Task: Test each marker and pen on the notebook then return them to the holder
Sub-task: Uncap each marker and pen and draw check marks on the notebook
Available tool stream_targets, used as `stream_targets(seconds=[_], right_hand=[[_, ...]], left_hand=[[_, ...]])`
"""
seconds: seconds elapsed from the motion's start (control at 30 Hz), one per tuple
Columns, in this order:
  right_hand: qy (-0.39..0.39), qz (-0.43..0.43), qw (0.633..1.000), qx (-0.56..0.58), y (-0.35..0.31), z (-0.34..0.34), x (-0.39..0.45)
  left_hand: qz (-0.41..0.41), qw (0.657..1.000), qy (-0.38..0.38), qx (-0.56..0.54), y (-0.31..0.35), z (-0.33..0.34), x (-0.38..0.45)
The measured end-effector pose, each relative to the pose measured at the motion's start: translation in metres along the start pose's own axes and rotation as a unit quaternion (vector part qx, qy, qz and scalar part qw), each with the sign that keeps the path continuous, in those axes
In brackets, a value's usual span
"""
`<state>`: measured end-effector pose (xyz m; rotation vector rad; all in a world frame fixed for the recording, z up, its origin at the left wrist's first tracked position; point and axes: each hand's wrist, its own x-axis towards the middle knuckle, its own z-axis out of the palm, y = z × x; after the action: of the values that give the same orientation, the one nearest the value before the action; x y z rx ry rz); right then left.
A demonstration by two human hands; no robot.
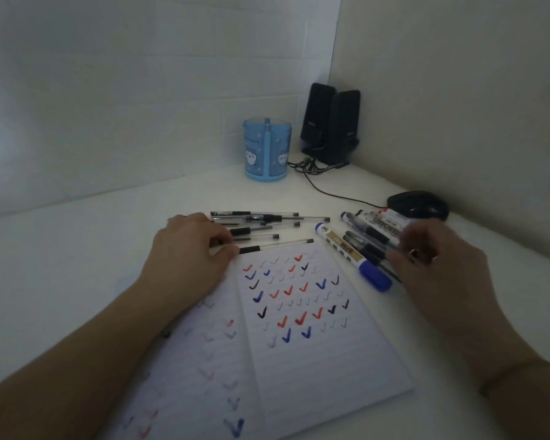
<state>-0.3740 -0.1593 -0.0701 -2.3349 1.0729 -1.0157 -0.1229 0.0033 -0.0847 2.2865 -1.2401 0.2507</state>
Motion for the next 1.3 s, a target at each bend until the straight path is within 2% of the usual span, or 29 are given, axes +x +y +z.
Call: stream_targets(seconds=[0.07, 0.27, 0.4, 0.47, 0.57, 0.63, 0.7, 0.77, 0.83, 0.87, 0.93, 1.03, 1.13, 1.3], right_hand=[[-0.011, 0.003, 0.998, -0.06, 0.001, 0.002, 0.001], [-0.071, 0.009, 0.988, -0.139, 0.007, 0.005, 0.005], [-0.055, 0.008, 0.987, -0.148, 0.005, 0.004, 0.005], [-0.021, -0.002, 0.99, -0.14, 0.003, 0.004, 0.004], [0.047, -0.053, 0.995, -0.075, -0.008, 0.002, -0.002], [0.041, -0.115, 0.992, -0.012, -0.016, 0.002, -0.007], [-0.03, -0.154, 0.987, 0.046, -0.021, 0.003, -0.011], [-0.133, -0.157, 0.973, 0.104, -0.022, 0.007, -0.016], [-0.217, -0.155, 0.943, 0.2, -0.025, 0.01, -0.02], [-0.235, -0.148, 0.926, 0.255, -0.026, 0.01, -0.022], [-0.244, -0.137, 0.909, 0.308, -0.029, 0.008, -0.022], [-0.269, -0.118, 0.898, 0.327, -0.025, 0.004, -0.017], [-0.278, -0.029, 0.872, 0.402, -0.016, 0.002, -0.014], [-0.218, 0.009, 0.922, 0.32, -0.014, 0.005, -0.017]], left_hand=[[-0.018, 1.0, -0.008, 0.005, 0.002, 0.0, -0.001], [-0.039, 0.999, -0.017, -0.013, 0.006, 0.002, 0.0], [-0.032, 0.999, -0.028, -0.016, 0.007, 0.001, 0.001], [-0.032, 0.999, -0.008, -0.04, 0.004, -0.001, 0.003], [-0.022, 0.994, 0.041, -0.094, 0.004, -0.005, 0.004], [-0.021, 0.984, 0.055, -0.167, 0.017, -0.011, -0.001], [-0.014, 0.968, 0.032, -0.249, 0.034, -0.017, -0.01], [0.029, 0.958, -0.012, -0.285, 0.049, -0.02, -0.019], [0.092, 0.956, -0.057, -0.274, 0.057, -0.019, -0.025], [0.121, 0.955, -0.077, -0.261, 0.059, -0.017, -0.027], [0.166, 0.955, -0.118, -0.217, 0.057, -0.013, -0.029], [0.215, 0.957, -0.142, -0.136, 0.046, -0.01, -0.029], [0.225, 0.959, -0.146, -0.095, 0.037, -0.01, -0.029], [0.226, 0.957, -0.149, -0.099, 0.037, -0.008, -0.029]])
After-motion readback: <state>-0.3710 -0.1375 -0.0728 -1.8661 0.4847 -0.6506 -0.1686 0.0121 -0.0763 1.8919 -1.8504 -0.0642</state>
